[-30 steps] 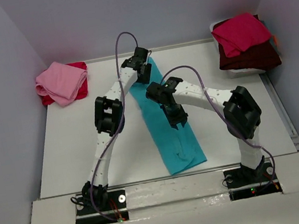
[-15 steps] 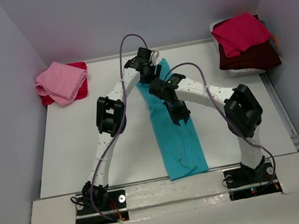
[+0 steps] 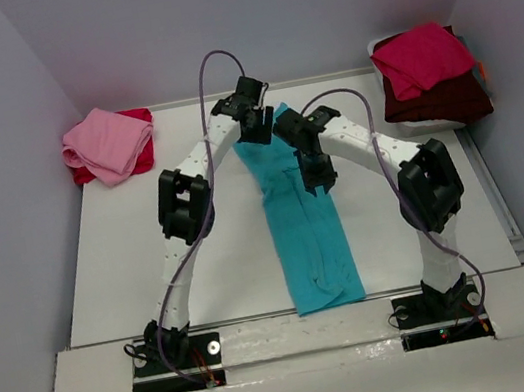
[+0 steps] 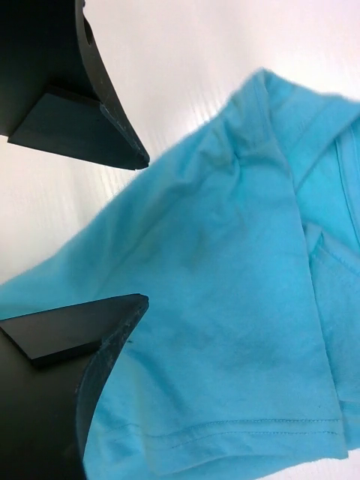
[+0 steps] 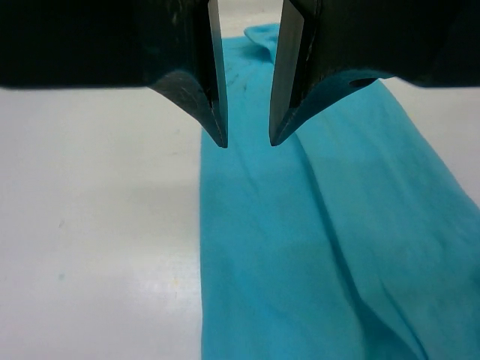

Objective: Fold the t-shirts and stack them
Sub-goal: Rotate the tshirt 90 degrees

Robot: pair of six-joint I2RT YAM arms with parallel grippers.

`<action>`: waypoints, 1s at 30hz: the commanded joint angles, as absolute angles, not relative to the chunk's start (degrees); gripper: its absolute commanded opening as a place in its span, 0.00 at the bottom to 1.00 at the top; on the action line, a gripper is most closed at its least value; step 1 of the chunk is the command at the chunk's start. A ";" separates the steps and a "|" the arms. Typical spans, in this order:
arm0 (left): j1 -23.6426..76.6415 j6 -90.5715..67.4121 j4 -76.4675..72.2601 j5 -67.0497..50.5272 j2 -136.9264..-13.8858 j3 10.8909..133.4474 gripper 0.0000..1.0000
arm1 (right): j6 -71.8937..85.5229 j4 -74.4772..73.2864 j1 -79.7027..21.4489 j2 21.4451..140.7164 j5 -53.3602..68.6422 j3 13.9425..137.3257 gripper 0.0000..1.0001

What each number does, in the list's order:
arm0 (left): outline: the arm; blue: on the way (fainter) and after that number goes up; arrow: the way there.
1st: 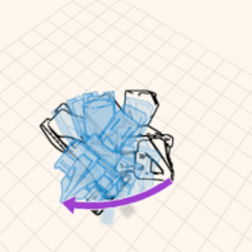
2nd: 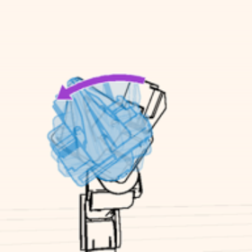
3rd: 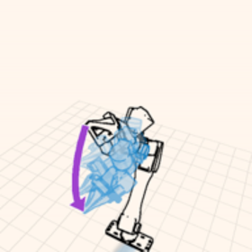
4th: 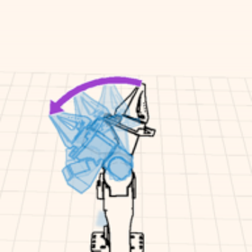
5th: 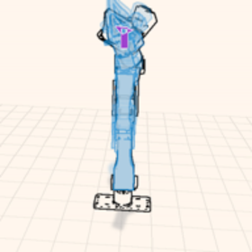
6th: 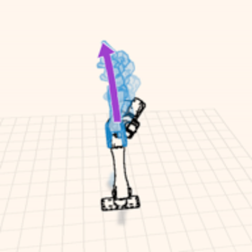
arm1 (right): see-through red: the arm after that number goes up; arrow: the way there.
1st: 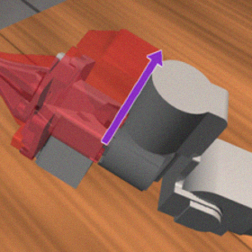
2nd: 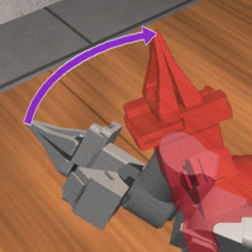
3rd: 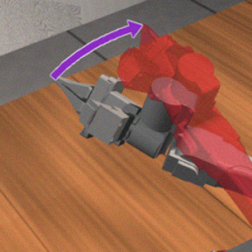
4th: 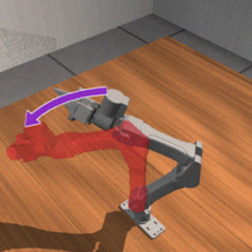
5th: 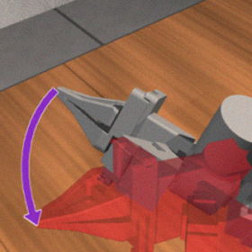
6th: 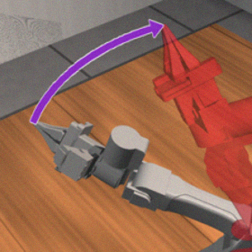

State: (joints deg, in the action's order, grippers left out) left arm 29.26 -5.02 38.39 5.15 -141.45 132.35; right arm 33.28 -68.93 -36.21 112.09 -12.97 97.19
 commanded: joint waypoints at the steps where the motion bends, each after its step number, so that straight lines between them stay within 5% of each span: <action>1: 29.62 -9.05 40.69 9.84 -131.14 130.25 0.80 | 33.66 -64.16 -33.41 115.04 -14.76 105.80 0.35; 15: 29.62 -16.69 49.48 12.14 -132.44 128.93 0.80 | 30.15 -59.77 -23.48 130.42 -7.74 126.46 0.34; 30: 27.95 -18.72 48.34 6.77 -135.79 127.18 0.79 | 27.25 -55.20 -21.53 140.27 3.77 134.39 0.33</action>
State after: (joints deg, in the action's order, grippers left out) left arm 28.38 -17.76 47.88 7.31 -135.39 128.70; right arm 28.60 -57.36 -21.08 139.46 -0.43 131.44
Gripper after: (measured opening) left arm 0.796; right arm 0.336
